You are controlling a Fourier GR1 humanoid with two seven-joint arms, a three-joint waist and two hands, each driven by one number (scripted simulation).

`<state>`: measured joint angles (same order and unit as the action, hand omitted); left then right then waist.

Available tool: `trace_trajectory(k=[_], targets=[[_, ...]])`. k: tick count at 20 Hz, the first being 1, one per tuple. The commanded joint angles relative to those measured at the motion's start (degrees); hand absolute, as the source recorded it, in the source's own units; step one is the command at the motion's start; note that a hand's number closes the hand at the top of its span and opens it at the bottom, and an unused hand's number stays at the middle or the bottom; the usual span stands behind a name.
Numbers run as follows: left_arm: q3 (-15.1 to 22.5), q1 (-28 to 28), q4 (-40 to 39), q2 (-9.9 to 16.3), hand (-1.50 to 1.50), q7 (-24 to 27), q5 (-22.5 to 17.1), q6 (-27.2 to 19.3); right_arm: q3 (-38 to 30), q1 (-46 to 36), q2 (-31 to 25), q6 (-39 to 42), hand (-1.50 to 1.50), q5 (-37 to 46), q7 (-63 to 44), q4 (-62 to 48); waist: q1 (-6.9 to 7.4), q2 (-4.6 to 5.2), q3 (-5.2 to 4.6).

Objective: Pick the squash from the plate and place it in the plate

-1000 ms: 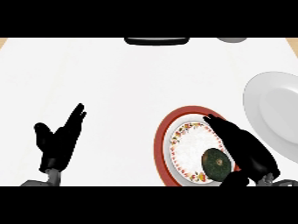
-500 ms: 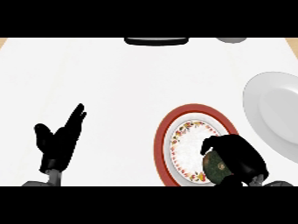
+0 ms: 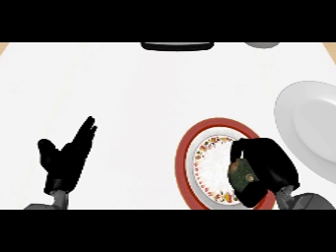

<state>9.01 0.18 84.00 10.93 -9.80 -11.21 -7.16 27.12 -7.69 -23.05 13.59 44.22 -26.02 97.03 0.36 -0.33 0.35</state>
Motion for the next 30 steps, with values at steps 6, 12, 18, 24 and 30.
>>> trace_trajectory(k=[6,12,18,24,30], targets=[[0.81,0.4,0.34,-0.23,0.0,-1.37,-0.18,0.46,-18.76,-12.49,10.96,-19.01,1.5,13.17,-31.59,-8.93,1.72,1.25,-0.62],[2.35,-1.21,-0.27,-0.55,0.0,-2.5,0.79,0.87,-23.09,-25.34,11.14,-27.64,1.5,31.79,-46.07,-15.28,4.62,1.88,-0.65],[2.33,-1.73,-0.97,-0.23,0.0,-2.34,1.25,1.15,-29.1,-32.01,15.01,-33.83,1.5,47.48,-54.01,-19.58,4.42,1.77,-0.5],[1.44,-1.11,-0.48,-1.04,0.0,-3.12,0.25,0.35,-35.7,-30.65,19.6,-44.11,1.5,58.16,-55.72,-19.49,2.9,1.56,-0.21],[1.91,-0.09,-0.78,-1.5,0.0,-2.07,1.22,-0.05,-42.93,-27.99,22.49,-48.96,1.5,68.05,-55.24,-21.7,1.66,1.37,-0.27]])
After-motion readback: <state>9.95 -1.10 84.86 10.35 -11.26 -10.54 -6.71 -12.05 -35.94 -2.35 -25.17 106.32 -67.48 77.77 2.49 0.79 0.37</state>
